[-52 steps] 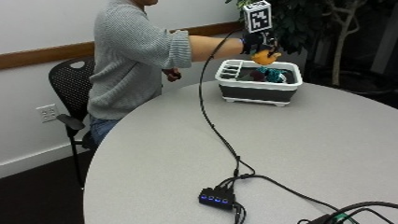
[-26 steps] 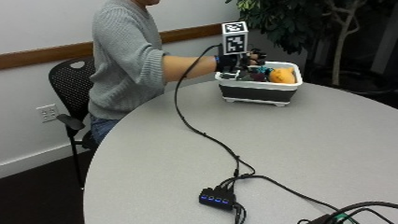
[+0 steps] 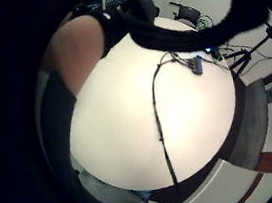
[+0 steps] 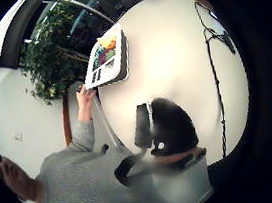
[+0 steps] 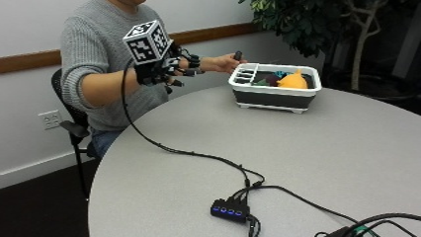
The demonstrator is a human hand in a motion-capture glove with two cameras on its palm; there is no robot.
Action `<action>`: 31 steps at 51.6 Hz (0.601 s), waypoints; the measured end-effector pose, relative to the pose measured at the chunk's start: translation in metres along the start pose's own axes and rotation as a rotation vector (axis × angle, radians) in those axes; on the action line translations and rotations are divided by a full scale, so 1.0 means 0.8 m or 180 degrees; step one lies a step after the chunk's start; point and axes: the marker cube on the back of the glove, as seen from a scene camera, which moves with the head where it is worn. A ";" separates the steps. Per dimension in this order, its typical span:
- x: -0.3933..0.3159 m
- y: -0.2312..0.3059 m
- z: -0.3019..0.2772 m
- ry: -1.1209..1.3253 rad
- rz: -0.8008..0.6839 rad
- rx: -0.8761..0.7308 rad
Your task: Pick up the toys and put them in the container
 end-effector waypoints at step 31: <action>-0.014 0.249 0.126 -0.0096 0.0320 -0.0597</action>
